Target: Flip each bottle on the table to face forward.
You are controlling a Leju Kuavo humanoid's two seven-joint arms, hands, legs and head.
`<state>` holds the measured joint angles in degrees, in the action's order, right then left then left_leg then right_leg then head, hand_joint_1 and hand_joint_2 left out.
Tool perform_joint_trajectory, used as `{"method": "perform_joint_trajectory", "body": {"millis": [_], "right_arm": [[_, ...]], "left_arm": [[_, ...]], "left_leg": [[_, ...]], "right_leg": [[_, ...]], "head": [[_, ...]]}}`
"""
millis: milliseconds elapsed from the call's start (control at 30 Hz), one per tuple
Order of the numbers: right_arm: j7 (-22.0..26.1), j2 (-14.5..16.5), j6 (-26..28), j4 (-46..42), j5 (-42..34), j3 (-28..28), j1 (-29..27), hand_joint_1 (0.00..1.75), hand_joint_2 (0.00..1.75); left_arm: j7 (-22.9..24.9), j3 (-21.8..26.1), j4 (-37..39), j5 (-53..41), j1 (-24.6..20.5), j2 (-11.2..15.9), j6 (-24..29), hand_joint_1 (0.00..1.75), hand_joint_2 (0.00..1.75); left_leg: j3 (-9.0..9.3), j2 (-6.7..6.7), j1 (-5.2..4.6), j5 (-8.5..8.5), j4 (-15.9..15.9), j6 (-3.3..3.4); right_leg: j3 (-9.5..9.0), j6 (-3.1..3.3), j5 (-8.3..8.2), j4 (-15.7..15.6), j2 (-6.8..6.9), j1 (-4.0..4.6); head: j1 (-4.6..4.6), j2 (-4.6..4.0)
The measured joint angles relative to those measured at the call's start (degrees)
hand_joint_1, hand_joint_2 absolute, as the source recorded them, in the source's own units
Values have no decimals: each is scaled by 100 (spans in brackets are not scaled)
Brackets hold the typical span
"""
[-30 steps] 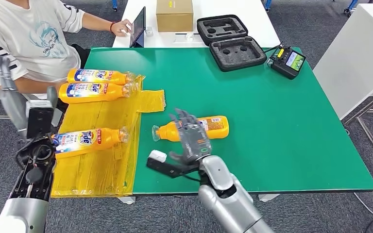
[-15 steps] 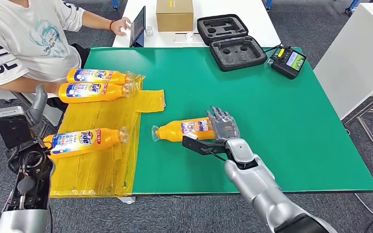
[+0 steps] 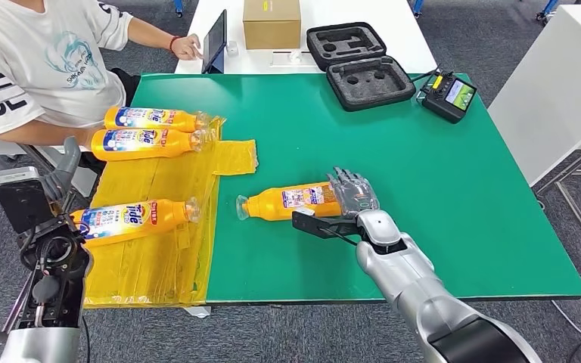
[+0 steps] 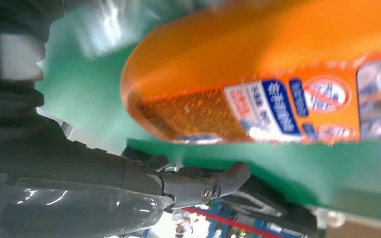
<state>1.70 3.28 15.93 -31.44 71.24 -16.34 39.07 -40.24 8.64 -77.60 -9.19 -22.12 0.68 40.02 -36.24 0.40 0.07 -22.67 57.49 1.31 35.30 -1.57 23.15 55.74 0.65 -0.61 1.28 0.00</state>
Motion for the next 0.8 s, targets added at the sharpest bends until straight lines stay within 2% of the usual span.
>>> {"method": "perform_joint_trajectory", "body": {"millis": [167,333,733,800], "right_arm": [[615,73,-382,409,-62,-1,282,0,175],[1024,181,-587,716,-56,-16,505,0,175],[1183,378,-550,1025,-56,-45,692,0,175],[1184,424,-573,1063,-69,-45,713,22,175]], "left_arm": [[0,-113,160,55,-86,-45,-2,0,175],[0,-272,387,174,-230,-78,-2,0,175],[0,-396,638,275,-332,-99,-2,0,175],[0,-396,647,322,-332,-99,-2,0,175]], "left_leg": [[0,0,0,0,1,0],[0,0,0,0,0,0],[-1,2,1,1,0,0],[-1,1,1,1,0,0]], "right_leg": [[0,0,0,0,0,0],[0,0,0,0,0,1],[0,0,0,1,-1,1],[1,0,0,1,0,1]], "head": [[1,0],[0,0],[1,0],[1,0]]}}
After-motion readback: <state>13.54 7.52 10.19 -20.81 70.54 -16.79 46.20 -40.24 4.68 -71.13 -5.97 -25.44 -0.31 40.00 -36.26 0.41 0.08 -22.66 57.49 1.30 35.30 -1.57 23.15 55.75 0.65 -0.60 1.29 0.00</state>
